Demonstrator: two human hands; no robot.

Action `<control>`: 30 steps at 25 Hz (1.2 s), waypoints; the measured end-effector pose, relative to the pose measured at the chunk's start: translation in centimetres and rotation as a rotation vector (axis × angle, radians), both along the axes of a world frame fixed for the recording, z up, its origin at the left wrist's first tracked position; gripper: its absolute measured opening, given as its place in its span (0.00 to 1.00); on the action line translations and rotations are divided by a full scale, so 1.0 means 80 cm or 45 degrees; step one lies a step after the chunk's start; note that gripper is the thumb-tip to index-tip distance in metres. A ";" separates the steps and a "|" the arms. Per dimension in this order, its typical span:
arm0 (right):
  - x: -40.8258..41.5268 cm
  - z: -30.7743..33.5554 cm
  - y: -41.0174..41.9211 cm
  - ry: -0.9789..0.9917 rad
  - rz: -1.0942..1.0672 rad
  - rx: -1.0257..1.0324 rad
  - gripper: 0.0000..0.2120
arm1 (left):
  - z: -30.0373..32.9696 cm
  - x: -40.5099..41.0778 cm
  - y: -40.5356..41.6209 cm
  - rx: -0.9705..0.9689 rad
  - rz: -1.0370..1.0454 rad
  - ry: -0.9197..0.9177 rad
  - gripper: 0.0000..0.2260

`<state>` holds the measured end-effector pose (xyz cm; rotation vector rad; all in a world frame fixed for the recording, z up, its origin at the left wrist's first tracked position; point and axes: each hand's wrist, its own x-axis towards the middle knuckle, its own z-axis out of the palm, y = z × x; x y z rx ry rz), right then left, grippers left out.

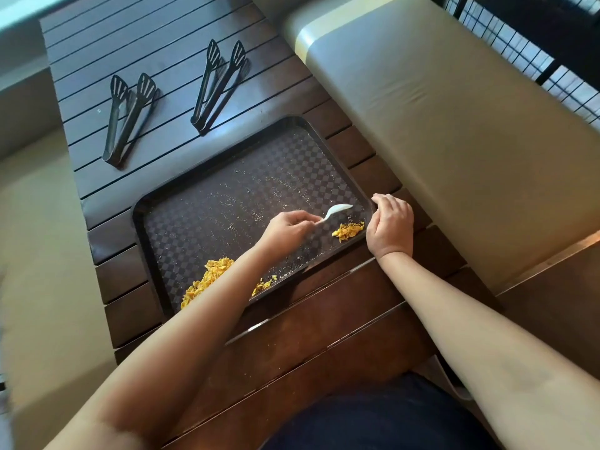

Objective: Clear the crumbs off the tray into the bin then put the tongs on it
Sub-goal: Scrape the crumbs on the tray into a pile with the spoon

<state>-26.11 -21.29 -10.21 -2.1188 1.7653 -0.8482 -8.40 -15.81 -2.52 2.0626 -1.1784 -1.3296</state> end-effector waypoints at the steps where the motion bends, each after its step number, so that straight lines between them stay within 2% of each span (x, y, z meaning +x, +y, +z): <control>1: 0.000 0.000 0.000 0.001 0.001 0.003 0.20 | -0.001 -0.002 -0.004 -0.019 0.007 -0.033 0.11; 5: 0.001 -0.001 0.001 0.008 0.000 0.007 0.20 | 0.004 -0.011 -0.011 0.027 -0.198 -0.090 0.10; 10: 0.000 -0.002 0.000 -0.009 -0.007 -0.014 0.20 | 0.033 0.016 -0.017 0.088 -0.528 -0.319 0.07; 12: 0.000 -0.002 -0.001 -0.009 -0.007 -0.012 0.20 | 0.038 0.023 -0.023 0.078 -0.462 -0.227 0.08; 14: 0.000 -0.001 0.001 -0.011 0.001 -0.008 0.20 | 0.031 0.022 -0.030 0.013 -0.281 -0.128 0.09; 16: 0.000 -0.001 0.001 -0.010 0.003 -0.011 0.21 | 0.020 0.019 -0.032 0.000 -0.216 -0.127 0.10; 19: 0.001 -0.001 0.001 -0.018 0.001 -0.009 0.20 | 0.008 0.019 -0.021 0.055 -0.276 -0.086 0.10; 24: 0.000 0.000 0.001 -0.010 0.000 -0.014 0.20 | 0.016 0.044 -0.015 0.181 -0.471 -0.176 0.09; 27: 0.000 -0.001 0.001 -0.003 0.009 -0.016 0.20 | 0.018 0.041 -0.022 0.105 -0.331 -0.073 0.09; 30: 0.000 -0.002 0.001 -0.008 0.014 -0.012 0.20 | 0.009 0.024 -0.028 0.054 -0.280 -0.081 0.09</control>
